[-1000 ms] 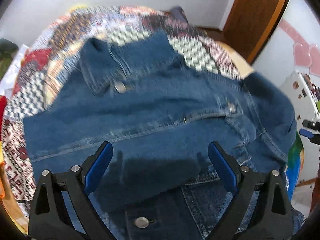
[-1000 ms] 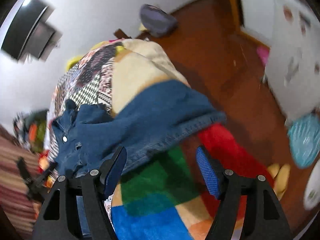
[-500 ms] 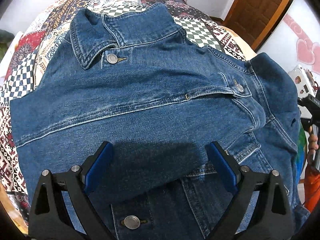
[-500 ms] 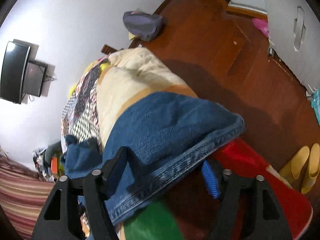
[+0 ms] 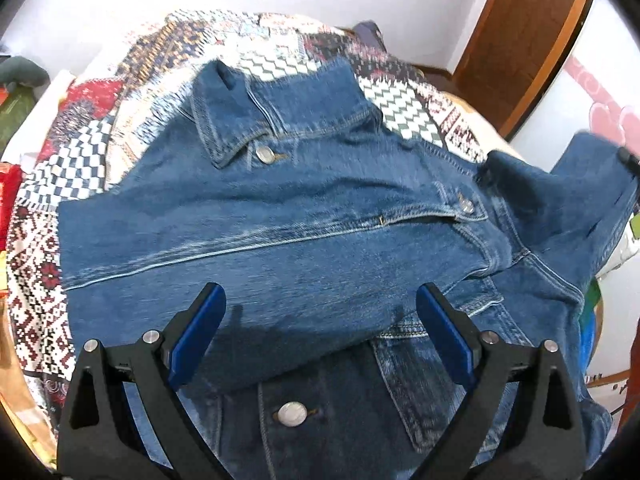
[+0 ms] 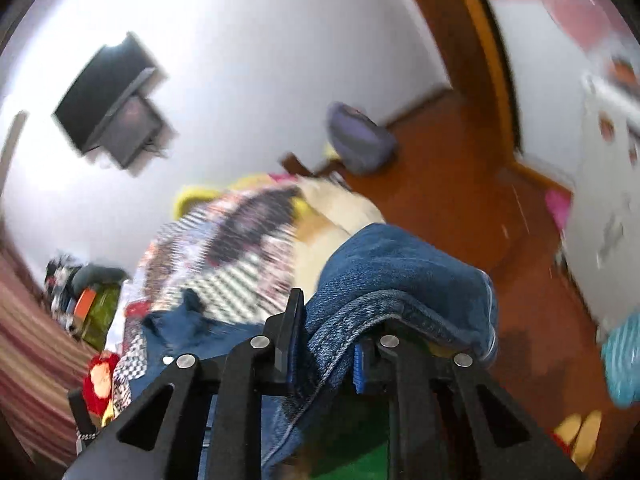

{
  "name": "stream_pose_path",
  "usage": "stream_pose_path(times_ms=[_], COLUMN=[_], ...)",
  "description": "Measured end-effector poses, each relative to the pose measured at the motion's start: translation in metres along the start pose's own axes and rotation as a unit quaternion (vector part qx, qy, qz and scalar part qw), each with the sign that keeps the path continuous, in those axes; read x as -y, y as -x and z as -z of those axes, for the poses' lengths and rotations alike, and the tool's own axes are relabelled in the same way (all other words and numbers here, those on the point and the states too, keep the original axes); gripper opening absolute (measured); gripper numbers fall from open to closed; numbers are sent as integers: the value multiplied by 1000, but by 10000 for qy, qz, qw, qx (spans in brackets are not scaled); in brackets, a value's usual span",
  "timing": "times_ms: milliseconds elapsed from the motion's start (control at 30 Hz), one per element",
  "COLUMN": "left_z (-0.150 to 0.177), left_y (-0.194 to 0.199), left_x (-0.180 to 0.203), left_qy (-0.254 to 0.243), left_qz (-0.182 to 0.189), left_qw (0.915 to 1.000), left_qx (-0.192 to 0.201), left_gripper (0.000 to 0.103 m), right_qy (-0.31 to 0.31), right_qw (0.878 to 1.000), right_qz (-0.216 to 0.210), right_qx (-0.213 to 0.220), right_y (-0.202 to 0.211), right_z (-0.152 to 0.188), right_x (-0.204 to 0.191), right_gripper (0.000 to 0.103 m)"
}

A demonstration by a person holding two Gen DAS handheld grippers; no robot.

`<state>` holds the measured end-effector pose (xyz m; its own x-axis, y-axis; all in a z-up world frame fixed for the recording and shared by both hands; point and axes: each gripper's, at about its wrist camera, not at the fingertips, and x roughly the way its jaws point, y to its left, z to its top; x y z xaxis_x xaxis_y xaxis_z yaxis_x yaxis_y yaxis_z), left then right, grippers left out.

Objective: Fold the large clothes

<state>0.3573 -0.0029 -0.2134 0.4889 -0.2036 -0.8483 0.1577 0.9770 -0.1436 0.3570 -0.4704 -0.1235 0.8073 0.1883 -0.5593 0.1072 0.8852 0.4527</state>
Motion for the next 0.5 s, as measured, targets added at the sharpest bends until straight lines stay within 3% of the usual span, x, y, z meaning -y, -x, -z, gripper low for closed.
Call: stream_pose_path(times_ms=[133,300,500], left_z=[3,11,28], left_y=[25,64,102], left_x=[-8,-23,-51], left_qy=[3,12,184], left_qz=[-59,-224,-354], left_qw=[9996,9971,9937], left_qx=[289,732,1052], left_gripper=[97,97,97], right_qy=[688,1145,1392], right_qw=[9966,9901,9783], right_qz=[-405,-809,-1243], right_qx=[196,70,-898], right_y=[21,3,-66], right_z=[-13,-11,28], right_x=[-68,-147,-227], right_gripper=[13,12,12])
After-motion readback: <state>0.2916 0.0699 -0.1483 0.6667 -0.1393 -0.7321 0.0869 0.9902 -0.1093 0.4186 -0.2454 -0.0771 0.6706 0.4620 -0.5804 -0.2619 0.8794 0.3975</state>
